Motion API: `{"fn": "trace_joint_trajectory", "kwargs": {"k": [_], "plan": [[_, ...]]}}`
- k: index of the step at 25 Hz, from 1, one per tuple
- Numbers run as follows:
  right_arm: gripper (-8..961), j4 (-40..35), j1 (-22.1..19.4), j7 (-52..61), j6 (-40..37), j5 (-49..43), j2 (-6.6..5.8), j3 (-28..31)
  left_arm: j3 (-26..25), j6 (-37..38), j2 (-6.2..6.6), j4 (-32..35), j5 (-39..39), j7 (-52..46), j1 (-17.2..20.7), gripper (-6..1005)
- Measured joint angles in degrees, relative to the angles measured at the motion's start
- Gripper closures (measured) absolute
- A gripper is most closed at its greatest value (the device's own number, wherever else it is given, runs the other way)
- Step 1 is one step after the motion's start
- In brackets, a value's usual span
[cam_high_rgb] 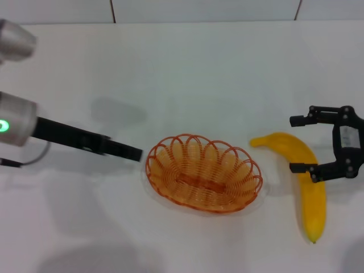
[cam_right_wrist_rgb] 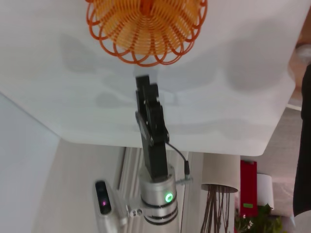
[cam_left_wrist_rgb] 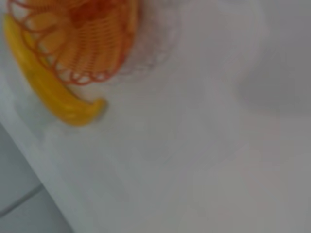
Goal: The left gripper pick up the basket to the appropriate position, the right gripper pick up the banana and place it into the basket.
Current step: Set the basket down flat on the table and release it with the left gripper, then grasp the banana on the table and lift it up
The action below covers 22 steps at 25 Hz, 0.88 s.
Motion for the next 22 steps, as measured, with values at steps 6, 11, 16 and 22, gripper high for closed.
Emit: {"fn": "trace_joint_trajectory", "kwargs": {"k": [6, 11, 16, 22], "plan": [[170, 0.0, -0.1, 0.0, -1.6, 0.0, -0.07, 3.7, 0.0, 6.1, -0.15, 11.0, -6.0, 11.0, 6.3, 398], [171, 0.0, -0.1, 0.0, -2.3, 0.0, -0.26, 6.5, -0.1, 10.2, -0.13, 11.2, -8.8, 29.3, 9.9, 281], [173, 0.0, -0.1, 0.0, -2.3, 0.0, -0.12, 7.0, -0.5, 8.1, -0.26, 8.2, -8.6, 47.4, 13.9, 201], [175, 0.0, -0.4, 0.0, -2.4, 0.0, 0.00, 8.5, -6.7, 6.6, -0.33, 4.4, -9.6, 59.0, 16.8, 158]]}}
